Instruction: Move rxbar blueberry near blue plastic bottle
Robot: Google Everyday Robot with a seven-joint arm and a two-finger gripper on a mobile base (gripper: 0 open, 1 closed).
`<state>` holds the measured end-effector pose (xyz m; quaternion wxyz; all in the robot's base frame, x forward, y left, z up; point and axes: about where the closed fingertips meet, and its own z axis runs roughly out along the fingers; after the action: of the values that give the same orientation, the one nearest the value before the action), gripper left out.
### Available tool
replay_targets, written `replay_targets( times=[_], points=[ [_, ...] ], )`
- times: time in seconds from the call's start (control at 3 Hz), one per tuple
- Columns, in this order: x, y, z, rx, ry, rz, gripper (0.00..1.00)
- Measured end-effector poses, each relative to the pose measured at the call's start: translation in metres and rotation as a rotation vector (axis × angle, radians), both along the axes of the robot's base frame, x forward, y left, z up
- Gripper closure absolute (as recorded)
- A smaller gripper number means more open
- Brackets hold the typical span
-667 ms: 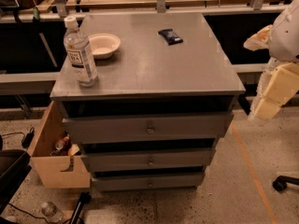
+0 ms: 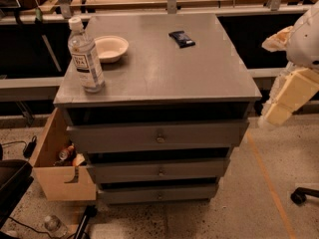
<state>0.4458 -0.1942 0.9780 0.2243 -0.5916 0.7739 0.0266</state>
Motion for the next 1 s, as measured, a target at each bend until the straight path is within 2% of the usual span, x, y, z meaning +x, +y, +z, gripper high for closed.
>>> replay_targets(
  times=[0.33,0.67,1.0],
  points=[
    [0.042,-0.014,-0.005,0.191,-0.095,-0.115,0.00],
    [0.099,-0.024,0.001,0.385,-0.206,-0.196,0.00],
    [0.158,-0.032,0.023,0.494,-0.333,-0.300,0.00]
  ],
)
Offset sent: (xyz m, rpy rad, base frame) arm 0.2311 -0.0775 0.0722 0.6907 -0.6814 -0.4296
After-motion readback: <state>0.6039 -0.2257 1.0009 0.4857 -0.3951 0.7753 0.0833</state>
